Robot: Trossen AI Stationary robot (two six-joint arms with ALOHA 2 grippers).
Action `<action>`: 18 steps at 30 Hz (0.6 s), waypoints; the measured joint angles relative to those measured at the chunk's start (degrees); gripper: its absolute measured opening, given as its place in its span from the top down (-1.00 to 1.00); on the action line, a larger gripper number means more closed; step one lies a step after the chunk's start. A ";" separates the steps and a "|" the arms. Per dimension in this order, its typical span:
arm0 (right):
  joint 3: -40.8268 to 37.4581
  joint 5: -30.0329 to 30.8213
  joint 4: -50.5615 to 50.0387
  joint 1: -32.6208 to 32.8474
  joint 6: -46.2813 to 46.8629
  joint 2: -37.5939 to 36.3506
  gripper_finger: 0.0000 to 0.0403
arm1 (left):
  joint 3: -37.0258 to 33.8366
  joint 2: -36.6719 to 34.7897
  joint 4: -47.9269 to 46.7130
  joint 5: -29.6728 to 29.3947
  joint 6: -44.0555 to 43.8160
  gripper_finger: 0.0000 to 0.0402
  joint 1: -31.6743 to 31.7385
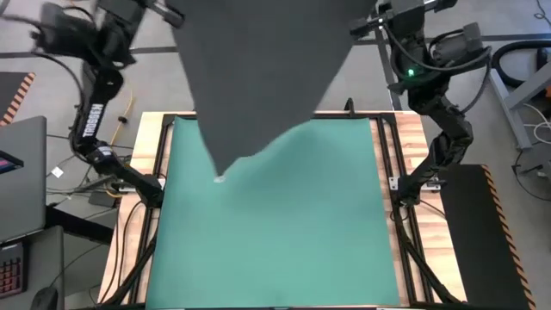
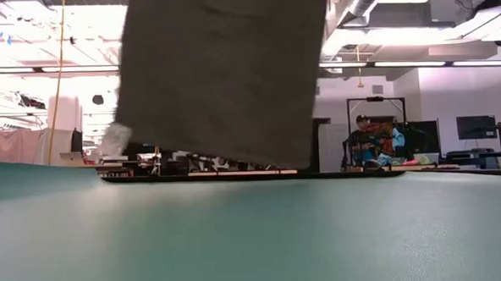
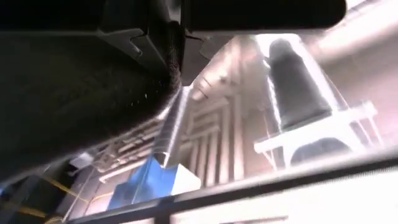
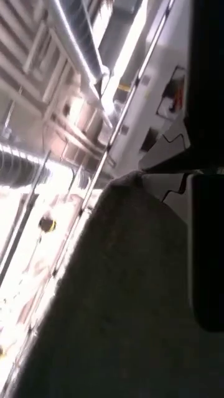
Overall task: Roll towel
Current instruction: Fold the gray towel
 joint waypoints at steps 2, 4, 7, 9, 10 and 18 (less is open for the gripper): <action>0.09 0.26 -1.74 3.02 -0.06 -0.10 0.94 | -2.05 -2.40 -3.11 2.53 -3.89 1.00 -0.65; 0.07 2.11 -3.15 6.21 -0.08 -0.02 0.94 | -4.53 -5.58 -10.00 4.66 -6.23 1.00 -1.71; 0.06 7.83 -7.64 11.21 0.00 0.41 0.94 | -5.52 -9.51 -24.48 5.45 -10.04 1.00 -4.77; 0.02 13.54 -11.97 15.04 0.97 0.67 0.94 | -5.52 -11.81 -33.45 4.93 -14.49 1.00 -7.10; 0.04 16.79 -14.67 17.07 2.73 0.98 0.94 | -5.52 -13.04 -37.62 4.87 -17.44 1.00 -8.18; 0.02 35.12 -46.70 35.82 33.74 4.19 0.94 | -5.48 -19.19 -68.89 14.55 -50.03 1.00 -15.85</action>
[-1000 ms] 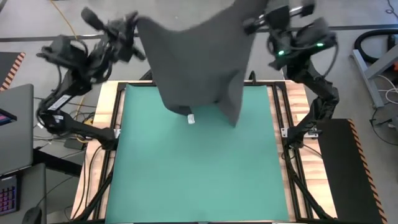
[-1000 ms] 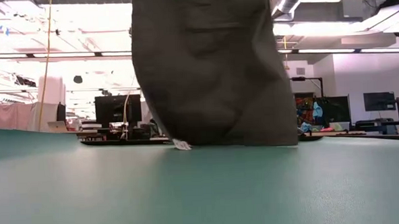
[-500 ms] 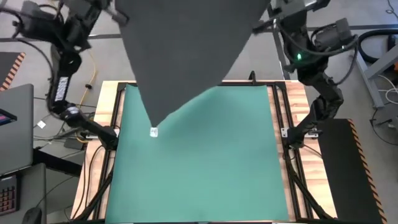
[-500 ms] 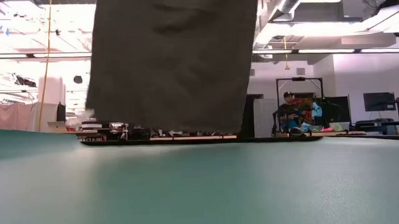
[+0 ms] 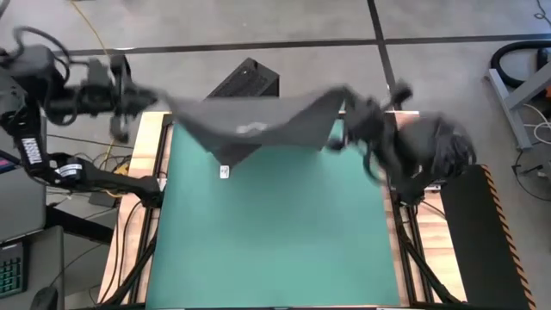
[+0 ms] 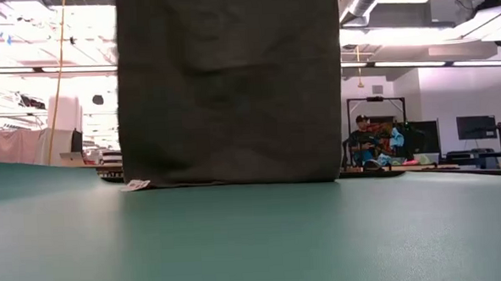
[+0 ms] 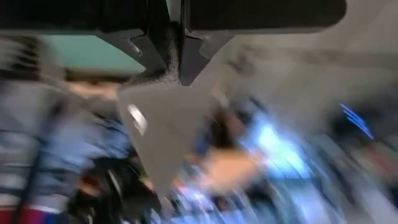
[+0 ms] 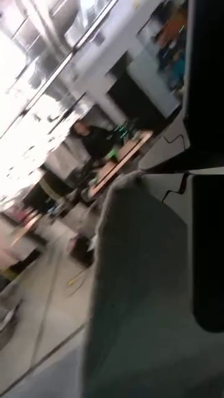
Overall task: Roll towel
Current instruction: Fold the gray towel
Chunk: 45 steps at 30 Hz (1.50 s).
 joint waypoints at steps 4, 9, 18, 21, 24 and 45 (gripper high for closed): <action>-0.07 0.11 -7.42 7.16 19.24 2.60 0.94 | -0.18 -0.43 -17.13 1.13 -12.11 1.00 -2.40; -0.04 0.20 -8.73 12.61 30.87 6.52 0.94 | -8.70 -3.55 -13.15 2.24 -21.12 1.00 -4.94; -0.04 0.18 -9.98 12.48 35.19 7.66 0.94 | -22.12 -6.51 -3.63 -6.87 -21.93 1.00 -8.40; -0.04 0.18 -15.61 5.59 31.24 6.48 0.94 | -22.95 -4.96 0.81 -17.83 -10.84 1.00 -8.38; -0.04 -1.92 -22.36 -4.74 30.43 4.26 0.94 | -22.67 -2.76 8.55 -24.43 -0.04 1.00 -7.90; 1.73 -44.68 30.27 -58.53 -10.84 -0.16 0.94 | 0.03 26.90 78.14 -11.09 62.24 1.00 24.24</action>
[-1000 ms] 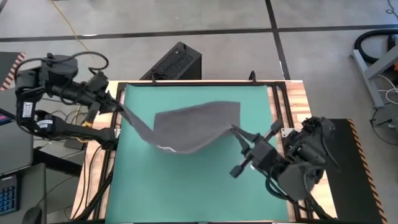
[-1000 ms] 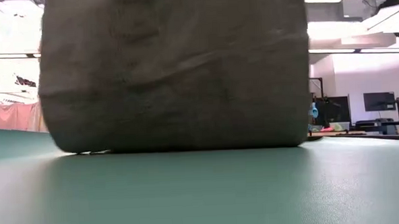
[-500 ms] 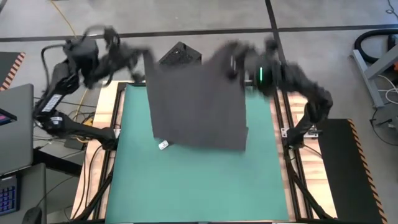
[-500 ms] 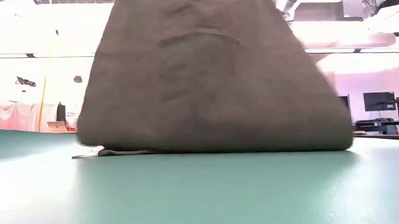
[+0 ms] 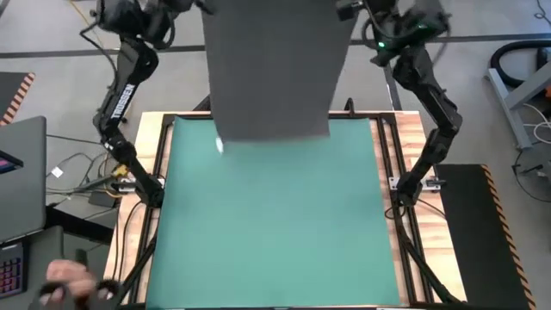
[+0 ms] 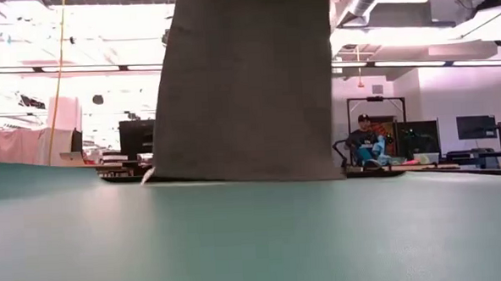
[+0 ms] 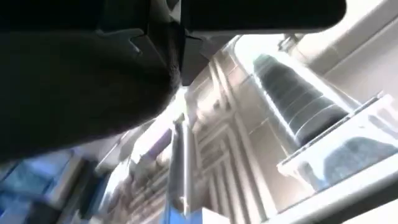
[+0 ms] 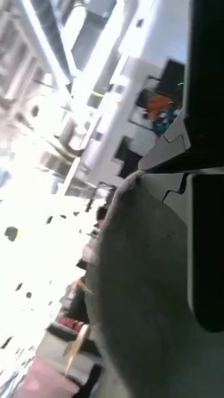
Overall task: Roll towel
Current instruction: Fold the gray towel
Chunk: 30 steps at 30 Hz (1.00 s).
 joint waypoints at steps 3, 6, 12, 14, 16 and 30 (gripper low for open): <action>0.02 -0.34 3.30 3.68 -5.44 -1.49 0.94 | 0.24 -2.85 -0.80 8.00 -1.32 1.00 0.05; -0.14 0.57 2.73 9.24 -6.15 -3.17 0.94 | 2.67 -5.58 -8.54 11.78 -0.59 1.00 -2.98; -0.14 10.04 -9.54 22.96 -2.95 -4.02 0.94 | 3.83 -12.21 -26.94 10.24 -15.12 1.00 -10.58; -0.18 14.21 -19.94 27.55 2.82 -4.02 0.94 | 3.90 -14.53 -40.73 9.90 -19.83 1.00 -11.40; -0.18 18.34 -33.48 32.26 14.08 -3.72 0.94 | 3.88 -16.10 -56.53 10.16 -23.36 1.00 -11.49; -1.39 21.52 -80.69 63.59 86.16 6.68 0.94 | -25.49 -32.15 -87.56 14.35 -58.08 1.00 -27.96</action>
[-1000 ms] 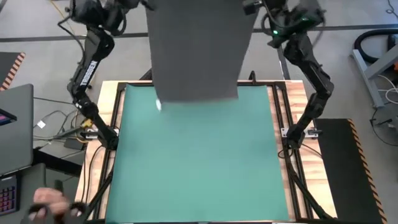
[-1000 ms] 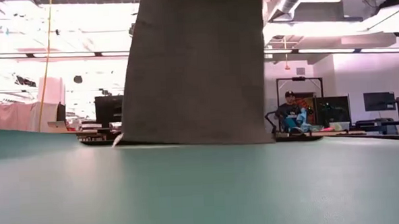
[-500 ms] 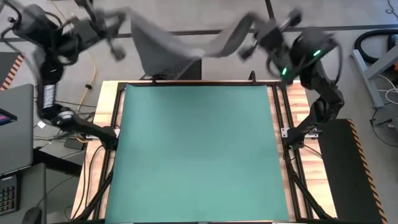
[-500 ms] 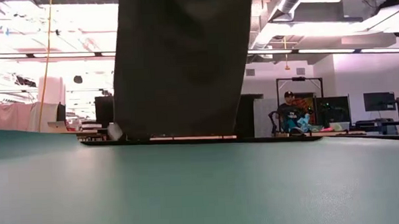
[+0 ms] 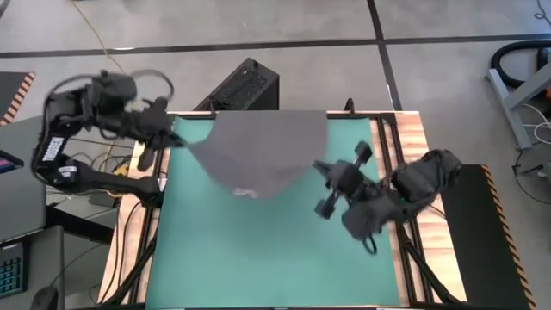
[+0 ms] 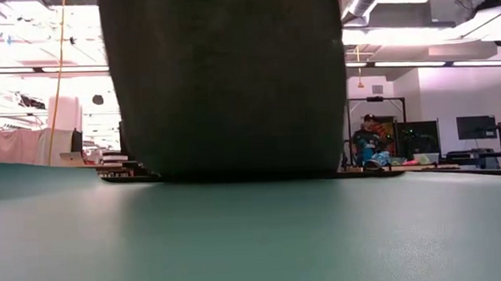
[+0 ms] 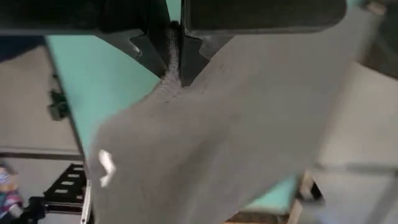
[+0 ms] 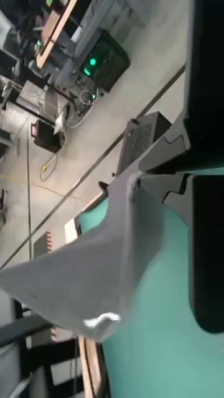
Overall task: Roll towel
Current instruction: Fold the gray towel
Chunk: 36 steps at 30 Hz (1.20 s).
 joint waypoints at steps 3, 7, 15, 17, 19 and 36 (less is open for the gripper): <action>0.12 1.34 -1.34 2.91 8.03 1.85 0.94 | -9.41 -5.05 3.24 -2.11 -9.84 1.00 -5.82; 0.07 0.17 -4.83 5.49 18.88 5.13 0.94 | -20.75 -12.98 9.84 -5.14 -21.62 1.00 -13.80; 0.09 -5.09 -4.98 7.59 33.30 10.15 0.94 | -41.03 -21.44 31.97 -12.26 -39.03 1.00 -32.33; 0.05 -7.53 -4.97 8.47 36.48 11.01 0.94 | -44.37 -21.47 35.93 -14.00 -42.83 1.00 -38.17; 0.09 -9.55 -4.99 9.31 40.25 11.60 0.94 | -46.99 -20.20 38.87 -15.81 -45.84 1.00 -44.33; 0.12 -23.21 -5.00 17.32 58.19 13.40 0.94 | -45.95 -12.23 42.62 -40.31 -70.53 1.00 -75.84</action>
